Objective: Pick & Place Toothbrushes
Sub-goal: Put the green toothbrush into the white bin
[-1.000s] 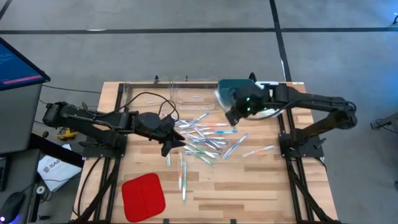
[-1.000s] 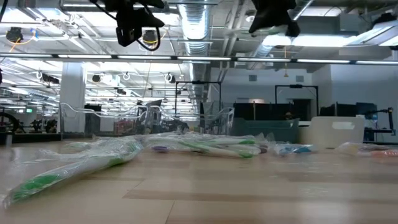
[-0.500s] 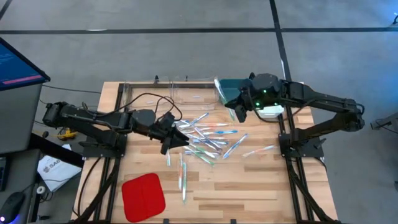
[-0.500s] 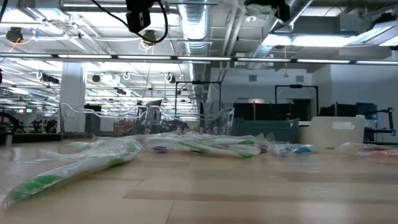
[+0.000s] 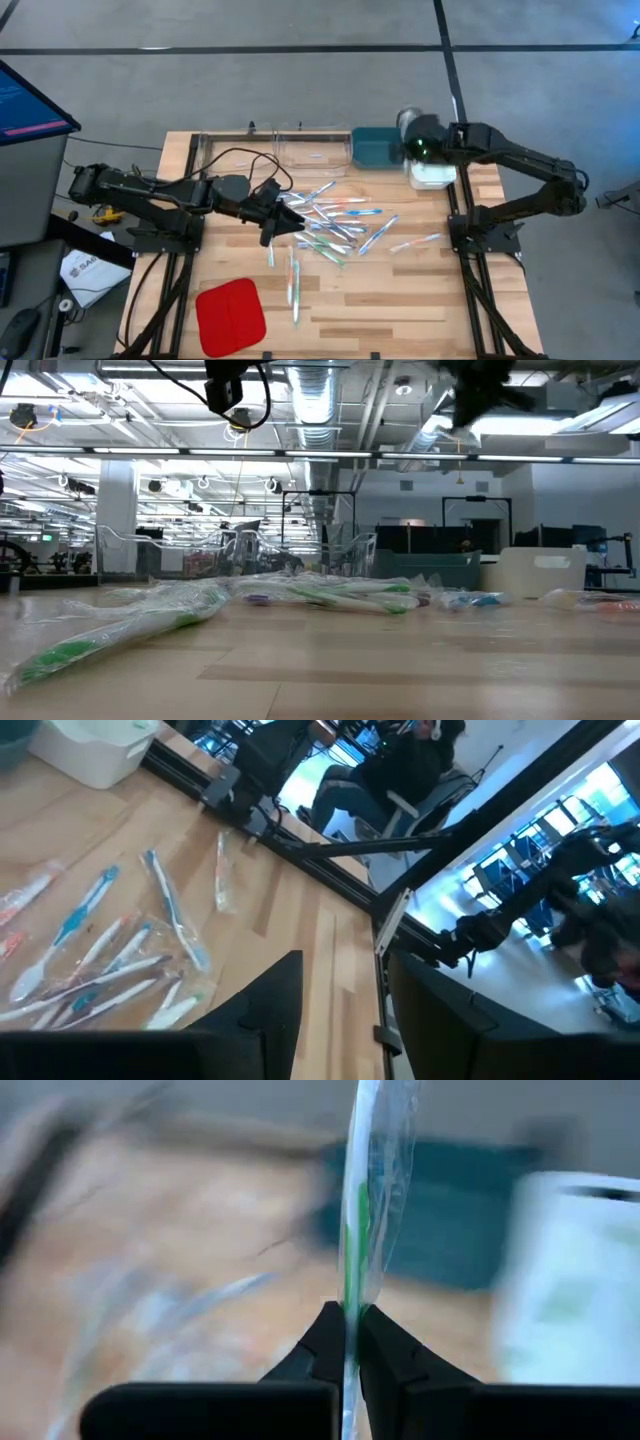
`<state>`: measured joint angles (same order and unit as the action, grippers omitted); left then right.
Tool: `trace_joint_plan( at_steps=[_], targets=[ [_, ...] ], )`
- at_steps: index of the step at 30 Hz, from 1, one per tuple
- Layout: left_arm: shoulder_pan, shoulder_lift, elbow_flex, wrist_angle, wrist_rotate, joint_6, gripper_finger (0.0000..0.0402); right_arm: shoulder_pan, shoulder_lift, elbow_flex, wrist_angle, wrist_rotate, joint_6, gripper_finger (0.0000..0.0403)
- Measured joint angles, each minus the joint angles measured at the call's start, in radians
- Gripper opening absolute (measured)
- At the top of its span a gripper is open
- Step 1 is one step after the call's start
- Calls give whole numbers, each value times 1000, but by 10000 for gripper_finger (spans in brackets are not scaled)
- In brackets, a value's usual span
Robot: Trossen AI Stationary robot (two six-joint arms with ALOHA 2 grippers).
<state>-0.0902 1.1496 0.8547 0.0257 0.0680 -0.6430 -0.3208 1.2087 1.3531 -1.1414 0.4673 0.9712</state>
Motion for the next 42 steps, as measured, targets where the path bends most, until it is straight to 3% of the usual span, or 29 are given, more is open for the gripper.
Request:
trace_joint_plan(
  at_steps=[3, 6, 12, 18, 28, 42],
  targets=[
    [0, 0, 0, 2, -25, 15, 144, -107, 0, -30, 59, 63, 121, 7],
    [0, 0, 0, 13, -40, 15, 144, -220, 4, -68, 169, 7, 142, 7],
    [-11, 0, 0, 24, -42, 10, 144, -360, 59, -137, 95, -71, 265, 5],
    [-48, 0, 0, 32, -39, -25, 144, -458, 67, -230, 54, -120, 257, 5],
    [-94, 0, 0, 44, -47, -28, 144, -581, 67, -339, 128, -151, 155, 5],
    [-74, 0, 0, 48, -111, -25, 144, -625, 68, -453, 200, -184, 117, 5]
  ],
)
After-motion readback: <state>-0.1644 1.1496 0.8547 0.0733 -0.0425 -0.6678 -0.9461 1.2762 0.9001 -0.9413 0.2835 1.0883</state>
